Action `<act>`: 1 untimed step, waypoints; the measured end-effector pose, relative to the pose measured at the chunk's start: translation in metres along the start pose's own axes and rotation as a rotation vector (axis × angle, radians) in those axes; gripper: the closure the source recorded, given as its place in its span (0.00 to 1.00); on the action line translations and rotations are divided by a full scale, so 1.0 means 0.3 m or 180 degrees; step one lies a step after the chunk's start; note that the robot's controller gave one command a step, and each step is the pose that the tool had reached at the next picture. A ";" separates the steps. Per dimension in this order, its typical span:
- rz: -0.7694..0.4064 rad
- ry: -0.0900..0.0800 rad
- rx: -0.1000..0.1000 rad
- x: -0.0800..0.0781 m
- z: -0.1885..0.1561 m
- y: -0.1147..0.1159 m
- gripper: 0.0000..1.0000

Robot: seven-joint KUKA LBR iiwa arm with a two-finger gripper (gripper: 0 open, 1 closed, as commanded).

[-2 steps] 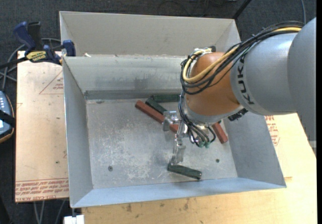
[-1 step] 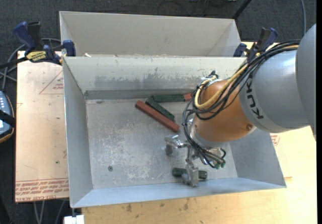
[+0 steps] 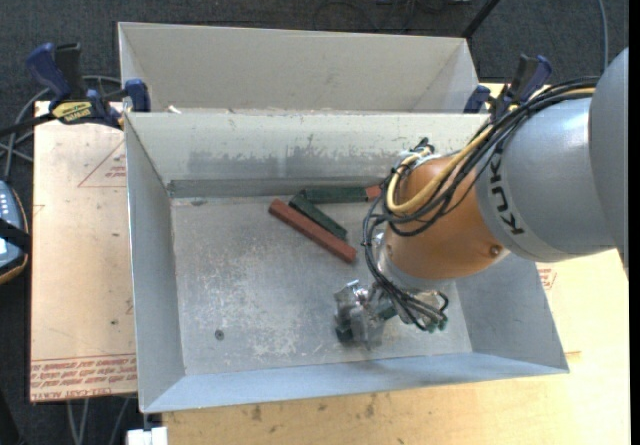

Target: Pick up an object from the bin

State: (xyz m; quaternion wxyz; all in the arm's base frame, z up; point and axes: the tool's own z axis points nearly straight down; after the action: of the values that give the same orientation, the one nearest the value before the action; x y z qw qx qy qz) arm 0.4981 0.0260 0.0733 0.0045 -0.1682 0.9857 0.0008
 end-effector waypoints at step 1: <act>0.0000 0.0016 -0.0002 0.006 0.006 0.000 0.00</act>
Offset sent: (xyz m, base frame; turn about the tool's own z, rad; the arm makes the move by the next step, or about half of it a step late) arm 0.0000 0.0000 0.0000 0.0000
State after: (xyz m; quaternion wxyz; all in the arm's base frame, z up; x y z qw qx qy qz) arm 0.4965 0.0254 0.0715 0.0019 -0.1683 0.9857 0.0007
